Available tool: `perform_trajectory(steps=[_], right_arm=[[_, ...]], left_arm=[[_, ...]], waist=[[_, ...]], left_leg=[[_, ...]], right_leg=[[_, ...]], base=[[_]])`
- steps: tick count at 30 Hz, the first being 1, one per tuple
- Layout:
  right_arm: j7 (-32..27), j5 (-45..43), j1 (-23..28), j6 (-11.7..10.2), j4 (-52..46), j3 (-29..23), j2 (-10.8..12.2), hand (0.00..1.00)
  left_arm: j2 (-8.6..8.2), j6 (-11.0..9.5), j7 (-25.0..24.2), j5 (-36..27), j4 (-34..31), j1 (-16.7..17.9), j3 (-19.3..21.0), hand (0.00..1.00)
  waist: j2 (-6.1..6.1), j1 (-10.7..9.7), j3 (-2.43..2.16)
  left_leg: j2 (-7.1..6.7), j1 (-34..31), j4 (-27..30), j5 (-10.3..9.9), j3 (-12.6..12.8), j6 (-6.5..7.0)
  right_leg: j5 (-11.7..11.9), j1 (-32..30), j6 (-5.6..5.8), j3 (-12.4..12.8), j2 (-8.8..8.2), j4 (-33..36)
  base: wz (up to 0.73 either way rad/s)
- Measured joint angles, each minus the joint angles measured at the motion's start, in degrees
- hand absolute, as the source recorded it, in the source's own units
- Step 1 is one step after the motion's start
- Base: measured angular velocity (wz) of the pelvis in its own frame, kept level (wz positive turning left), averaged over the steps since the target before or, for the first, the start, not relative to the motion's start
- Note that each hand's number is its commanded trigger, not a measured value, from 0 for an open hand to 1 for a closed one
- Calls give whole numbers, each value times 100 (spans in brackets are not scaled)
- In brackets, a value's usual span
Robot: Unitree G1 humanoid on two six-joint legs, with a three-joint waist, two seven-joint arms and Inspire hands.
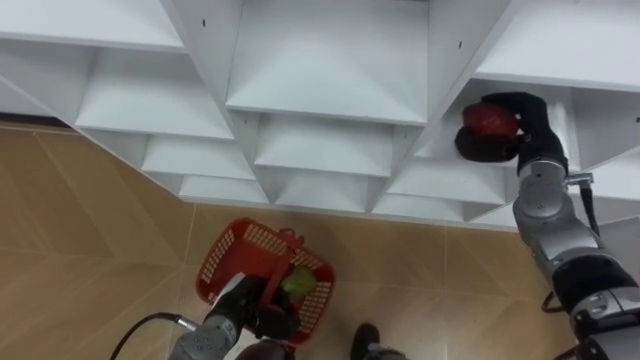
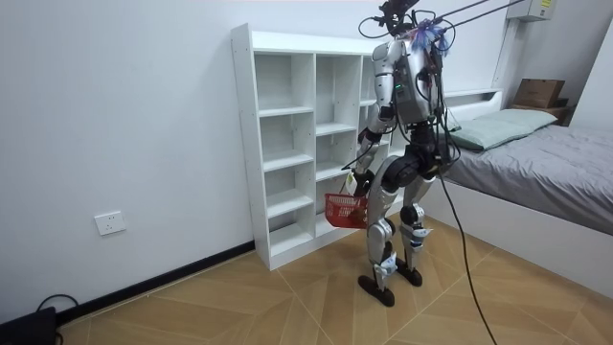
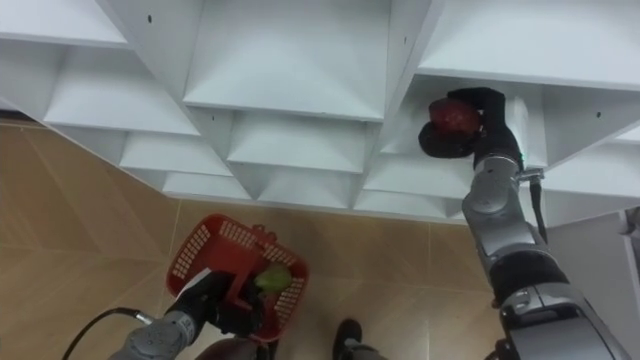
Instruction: Collect fruits from the closet
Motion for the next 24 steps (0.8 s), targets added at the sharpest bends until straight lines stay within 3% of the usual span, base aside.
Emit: perform_trajectory(steps=[14,24], right_arm=[[-11,-1,0,-65,-5,60,1,100],[29,-11,5,-84,-49,68,15,100]], left_arm=[[-12,-2,49,-7,0,-51,-106,100],[-22,-66,54,-25,2,-174,-61,100]], waist=[[2,-11,3],[-35,-11,31]], left_leg=[[-3,35,-78,1,14,1],[-1,70,-88,2,88,2]], right_leg=[[3,4,4,28,8,-47],[5,15,8,81,10,-42]], base=[[0],[-2]])
